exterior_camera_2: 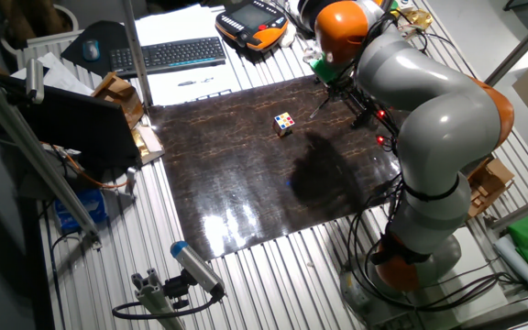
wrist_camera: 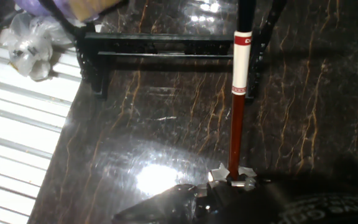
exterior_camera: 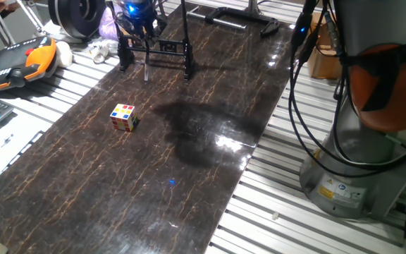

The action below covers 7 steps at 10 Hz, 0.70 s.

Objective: Place the brush on the pen rack

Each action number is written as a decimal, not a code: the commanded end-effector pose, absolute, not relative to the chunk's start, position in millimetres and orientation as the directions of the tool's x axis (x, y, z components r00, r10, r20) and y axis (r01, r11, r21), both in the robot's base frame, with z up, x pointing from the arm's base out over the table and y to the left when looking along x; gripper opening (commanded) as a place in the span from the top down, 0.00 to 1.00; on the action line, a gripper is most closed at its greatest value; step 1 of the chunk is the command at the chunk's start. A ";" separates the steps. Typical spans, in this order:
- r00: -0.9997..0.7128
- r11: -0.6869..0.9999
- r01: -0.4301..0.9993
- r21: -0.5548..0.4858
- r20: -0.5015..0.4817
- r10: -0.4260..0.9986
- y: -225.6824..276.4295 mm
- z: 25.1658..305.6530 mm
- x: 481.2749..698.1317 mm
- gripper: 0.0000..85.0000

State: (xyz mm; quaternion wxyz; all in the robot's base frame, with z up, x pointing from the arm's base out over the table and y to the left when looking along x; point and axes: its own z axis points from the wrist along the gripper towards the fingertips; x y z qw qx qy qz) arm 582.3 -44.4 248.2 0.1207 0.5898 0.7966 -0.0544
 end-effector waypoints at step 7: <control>-0.299 0.328 0.943 0.055 -0.291 0.909 -62.6 253.7 589.7 0.99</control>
